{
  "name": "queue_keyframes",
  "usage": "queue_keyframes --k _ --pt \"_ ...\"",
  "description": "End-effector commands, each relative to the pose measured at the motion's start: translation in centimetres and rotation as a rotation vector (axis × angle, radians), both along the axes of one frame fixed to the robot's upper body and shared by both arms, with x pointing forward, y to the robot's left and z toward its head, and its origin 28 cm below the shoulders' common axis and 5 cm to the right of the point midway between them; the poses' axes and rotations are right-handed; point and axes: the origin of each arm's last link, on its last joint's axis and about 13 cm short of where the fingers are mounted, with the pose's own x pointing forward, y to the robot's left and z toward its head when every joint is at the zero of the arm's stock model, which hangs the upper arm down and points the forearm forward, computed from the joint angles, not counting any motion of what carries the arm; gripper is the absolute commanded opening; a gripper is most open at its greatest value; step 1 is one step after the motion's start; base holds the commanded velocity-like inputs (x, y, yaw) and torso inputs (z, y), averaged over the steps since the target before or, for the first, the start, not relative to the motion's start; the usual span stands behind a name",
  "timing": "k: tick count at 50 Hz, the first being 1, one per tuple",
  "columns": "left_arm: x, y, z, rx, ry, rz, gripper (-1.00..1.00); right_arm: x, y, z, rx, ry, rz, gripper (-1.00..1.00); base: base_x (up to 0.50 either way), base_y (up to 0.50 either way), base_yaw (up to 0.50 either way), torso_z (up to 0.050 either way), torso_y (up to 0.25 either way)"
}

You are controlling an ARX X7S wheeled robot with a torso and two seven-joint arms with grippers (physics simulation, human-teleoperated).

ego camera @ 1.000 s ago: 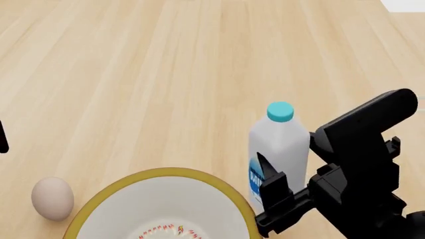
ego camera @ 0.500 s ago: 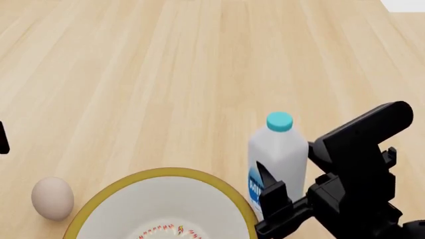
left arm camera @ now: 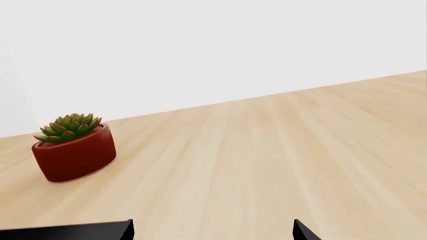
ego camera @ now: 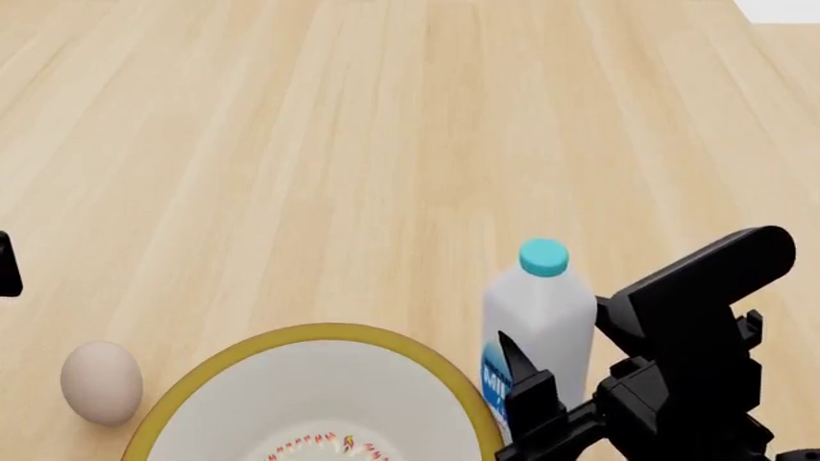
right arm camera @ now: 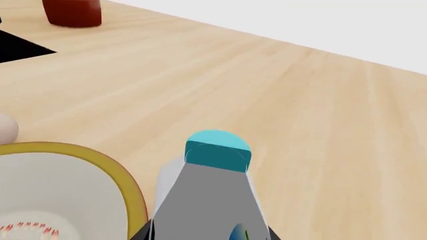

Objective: Place the eggs and milk next to the bowl.

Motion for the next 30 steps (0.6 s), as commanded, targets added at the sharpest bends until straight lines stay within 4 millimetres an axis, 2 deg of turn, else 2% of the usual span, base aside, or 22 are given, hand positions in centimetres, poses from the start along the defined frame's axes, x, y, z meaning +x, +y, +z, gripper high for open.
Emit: queue_keyframes --k 1,26,27,30 --pt "0.45 0.04 -0.01 -0.008 -0.013 -0.011 1.00 0.23 -0.36 0.43 0.007 -0.062 -0.004 -1.00 0.00 0.00 0.00 0.000 0.010" --pt "0.27 -0.04 0.04 0.001 -0.011 -0.013 1.00 0.20 -0.43 -0.36 0.023 -0.051 -0.001 -1.00 0.00 0.00 0.00 0.000 0.000" --pt "0.29 -0.05 0.03 0.000 -0.010 -0.013 1.00 0.20 -0.42 -0.34 0.018 -0.051 -0.002 1.00 0.00 0.00 0.00 0.000 0.000" --pt "0.35 -0.09 -0.07 0.001 -0.008 -0.015 1.00 0.15 -0.38 -0.28 0.017 -0.051 0.000 1.00 0.00 0.00 0.00 0.000 0.000"
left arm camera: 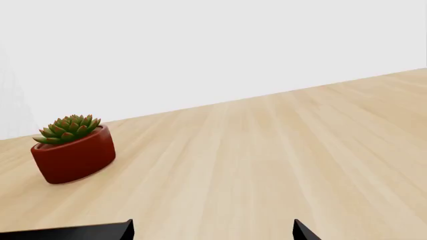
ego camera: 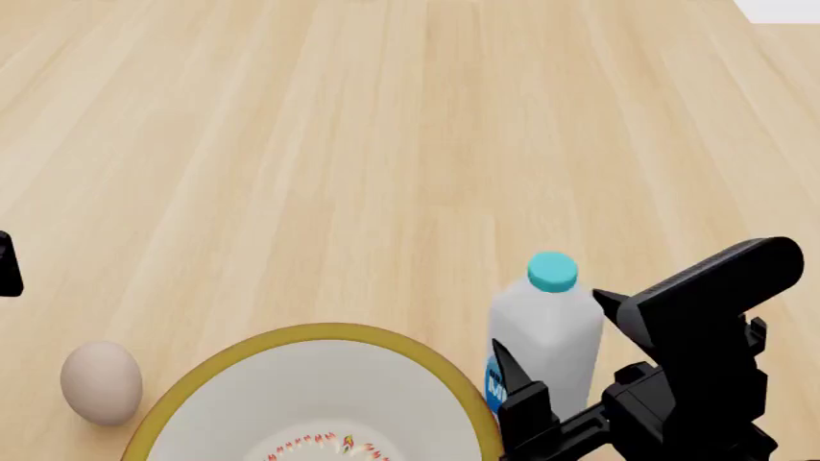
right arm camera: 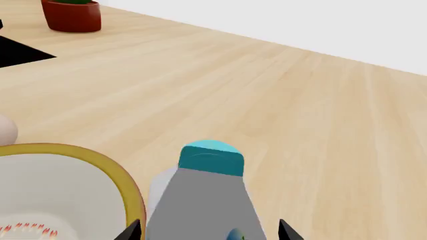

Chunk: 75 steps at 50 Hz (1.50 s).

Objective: Place the eggs and milk next to the bowl.

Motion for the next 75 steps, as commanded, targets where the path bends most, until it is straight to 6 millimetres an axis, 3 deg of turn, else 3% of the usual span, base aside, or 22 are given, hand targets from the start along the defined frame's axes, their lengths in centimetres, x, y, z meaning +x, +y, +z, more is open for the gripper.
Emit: queue_keyframes --k 1,16,40,56,75 --pt "0.2 -0.2 0.0 -0.008 -0.010 -0.011 1.00 0.2 -0.1 0.4 -0.001 -0.040 0.005 1.00 0.00 0.00 0.00 0.000 0.000" --pt "0.2 -0.1 0.0 -0.010 -0.011 -0.011 1.00 0.1 -0.1 1.1 -0.008 -0.052 0.006 1.00 0.00 0.00 0.00 0.000 0.000" --pt "0.1 0.0 0.4 -0.019 -0.028 -0.008 1.00 -0.4 0.1 5.4 -0.042 -0.121 0.015 1.00 0.00 0.00 0.00 0.000 0.000" --pt "-0.8 0.1 2.3 -0.042 -0.067 0.007 1.00 -0.9 -0.2 8.8 -0.037 -0.175 -0.022 1.00 0.00 0.00 0.00 0.000 0.000" --pt "-3.2 0.9 4.7 -0.041 -0.099 -0.014 1.00 -3.1 -2.2 12.1 0.011 -0.246 -0.232 1.00 0.00 0.00 0.00 0.000 0.000"
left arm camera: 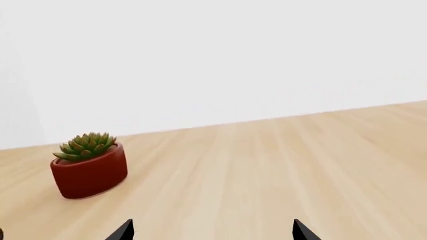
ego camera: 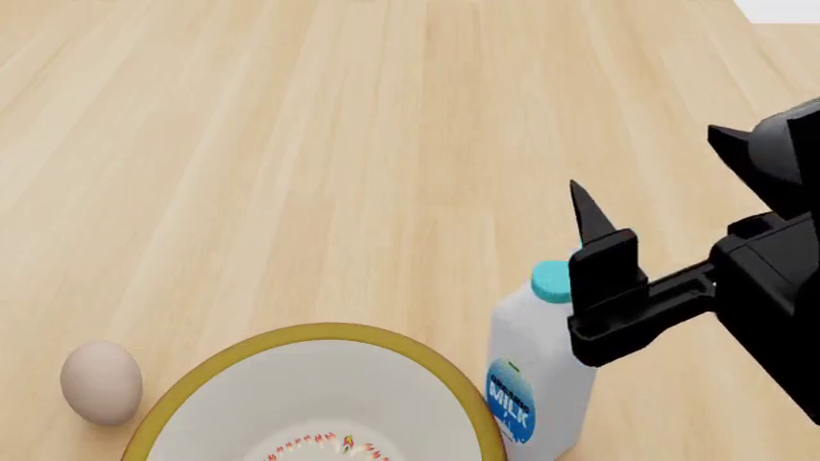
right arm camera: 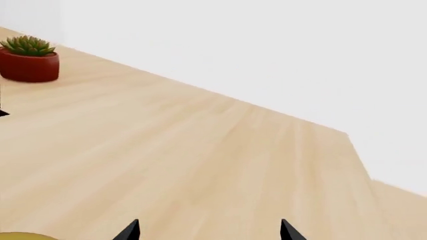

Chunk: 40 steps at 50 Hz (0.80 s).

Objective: Place the eggs and milk next to the bowl.

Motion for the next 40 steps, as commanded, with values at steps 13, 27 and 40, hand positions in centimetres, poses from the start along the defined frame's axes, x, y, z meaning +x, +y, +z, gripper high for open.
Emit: queue_keyframes --k 13,27,40 --pt "-2.5 0.2 2.1 0.023 -0.010 -0.087 1.00 -2.4 -1.7 3.7 0.095 -0.150 -0.272 1.00 0.00 0.00 0.00 0.000 0.000" --pt "-4.0 0.5 2.7 0.029 -0.020 -0.081 1.00 -3.9 -2.5 4.8 0.166 -0.232 -0.471 1.00 0.00 0.00 0.00 0.000 0.000" --pt "-5.6 2.3 3.5 0.000 -0.079 -0.014 1.00 -6.4 -4.0 4.2 0.173 -0.232 -0.545 1.00 0.00 0.00 0.00 0.000 0.000"
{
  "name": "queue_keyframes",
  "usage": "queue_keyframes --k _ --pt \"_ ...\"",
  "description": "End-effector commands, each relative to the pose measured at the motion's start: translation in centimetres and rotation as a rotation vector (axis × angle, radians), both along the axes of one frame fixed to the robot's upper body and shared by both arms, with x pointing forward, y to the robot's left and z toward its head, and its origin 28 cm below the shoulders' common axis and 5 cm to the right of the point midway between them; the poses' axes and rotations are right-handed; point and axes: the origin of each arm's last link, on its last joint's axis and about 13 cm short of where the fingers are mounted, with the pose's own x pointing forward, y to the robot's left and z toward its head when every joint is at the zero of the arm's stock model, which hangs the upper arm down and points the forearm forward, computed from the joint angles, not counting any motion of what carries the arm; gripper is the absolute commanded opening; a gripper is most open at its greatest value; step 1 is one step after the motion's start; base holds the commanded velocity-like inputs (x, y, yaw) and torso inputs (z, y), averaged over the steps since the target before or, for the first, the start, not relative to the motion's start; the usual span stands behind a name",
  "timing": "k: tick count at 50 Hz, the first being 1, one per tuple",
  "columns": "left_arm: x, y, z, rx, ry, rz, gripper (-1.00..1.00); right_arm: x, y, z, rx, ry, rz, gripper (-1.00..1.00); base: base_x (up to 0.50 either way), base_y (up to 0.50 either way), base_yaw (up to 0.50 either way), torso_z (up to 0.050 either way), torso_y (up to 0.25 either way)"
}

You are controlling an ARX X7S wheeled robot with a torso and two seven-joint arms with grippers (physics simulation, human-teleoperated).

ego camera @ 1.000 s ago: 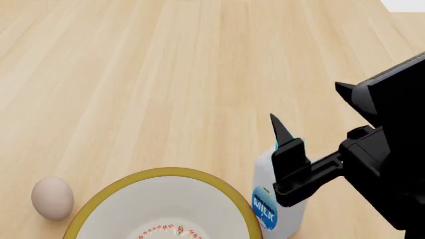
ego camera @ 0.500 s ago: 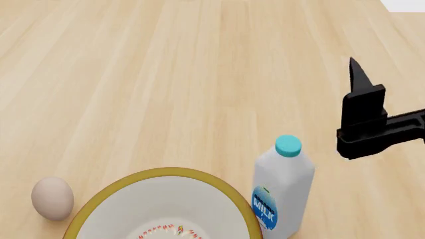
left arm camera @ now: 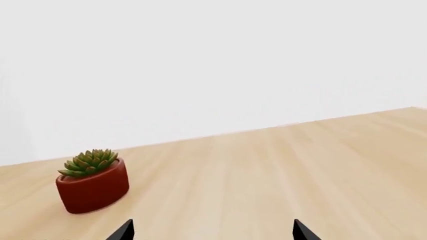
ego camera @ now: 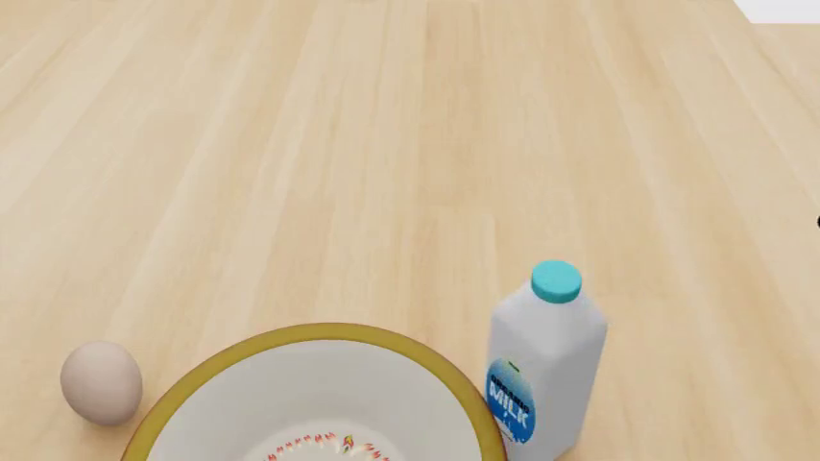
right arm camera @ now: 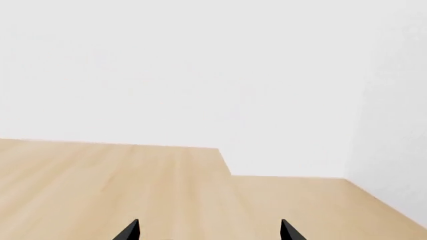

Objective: Place the eggs and milk next to the bowl.

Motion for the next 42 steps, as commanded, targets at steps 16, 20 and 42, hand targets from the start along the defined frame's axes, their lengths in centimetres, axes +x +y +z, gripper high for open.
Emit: queue_keyframes --k 16,20,42 --pt "-3.8 2.4 0.6 -0.046 -0.094 0.085 1.00 -4.5 -2.0 0.3 0.024 -0.053 -0.133 1.00 0.00 0.00 0.00 0.000 0.000" --pt "-4.6 2.8 0.9 -0.060 -0.114 0.114 1.00 -5.8 -2.0 0.6 0.012 -0.069 -0.140 1.00 0.00 0.00 0.00 0.000 0.000" --pt "-9.2 4.8 3.4 -0.104 -0.225 0.264 1.00 -11.5 -3.7 -0.8 0.021 -0.127 -0.216 1.00 0.00 0.00 0.00 0.000 0.000"
